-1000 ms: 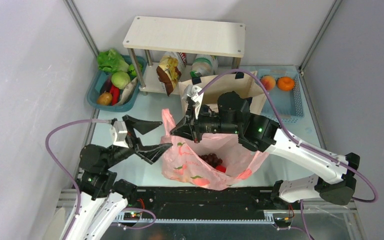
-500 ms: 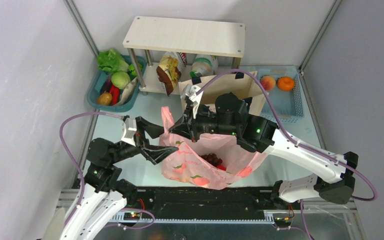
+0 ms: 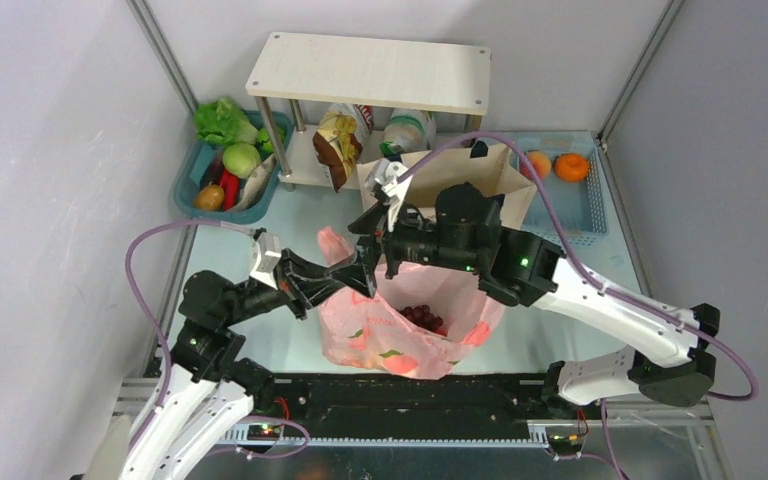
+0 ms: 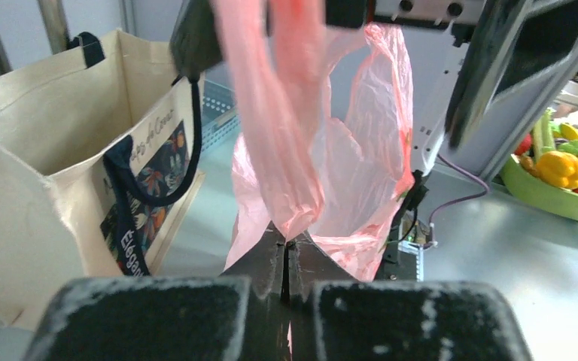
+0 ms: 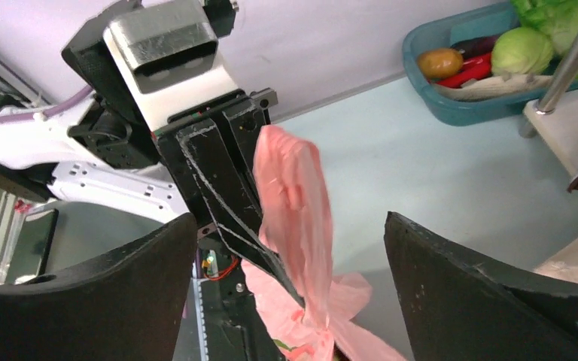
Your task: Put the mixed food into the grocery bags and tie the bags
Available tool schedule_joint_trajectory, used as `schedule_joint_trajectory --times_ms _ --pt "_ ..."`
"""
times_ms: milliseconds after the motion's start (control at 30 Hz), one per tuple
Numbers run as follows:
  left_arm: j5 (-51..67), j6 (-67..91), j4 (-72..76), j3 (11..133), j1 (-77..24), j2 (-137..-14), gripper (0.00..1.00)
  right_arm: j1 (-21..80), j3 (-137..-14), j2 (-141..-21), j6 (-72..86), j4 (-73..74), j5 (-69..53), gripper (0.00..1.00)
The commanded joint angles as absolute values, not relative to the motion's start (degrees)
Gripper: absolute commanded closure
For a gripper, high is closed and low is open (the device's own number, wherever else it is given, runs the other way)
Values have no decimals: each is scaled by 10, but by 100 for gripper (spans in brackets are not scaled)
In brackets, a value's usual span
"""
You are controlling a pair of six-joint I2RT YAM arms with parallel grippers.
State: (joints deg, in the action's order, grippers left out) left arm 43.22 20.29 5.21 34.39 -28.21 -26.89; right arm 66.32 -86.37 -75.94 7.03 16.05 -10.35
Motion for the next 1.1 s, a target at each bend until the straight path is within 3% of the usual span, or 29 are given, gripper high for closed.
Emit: schedule_joint_trajectory --times_ms 0,200,367,433,500,567,700,933,1000,1067 --pt "377 162 11 354 -282 -247 100 666 -898 -701 68 200 -60 1" --pt "316 134 -51 360 -282 -230 100 664 -881 -599 74 294 -5 1" --pt "297 127 -63 357 -283 -217 100 661 -861 -506 155 398 128 2" --pt "296 126 -63 354 -283 -213 100 661 -849 -475 199 436 164 9" --pt "295 124 -63 352 -283 -207 100 661 -830 -446 231 464 179 28" --pt "292 122 -64 351 -283 -202 100 661 -814 -428 270 493 189 33" --pt "288 119 -65 349 -283 -193 100 662 -792 -421 301 537 167 40" --pt "294 120 -65 349 -282 -194 100 665 -767 -444 308 543 139 43" --pt "296 120 -65 349 -282 -193 100 665 -761 -449 306 533 138 48" --pt "297 120 -64 349 -283 -193 100 665 -756 -452 303 522 138 60"
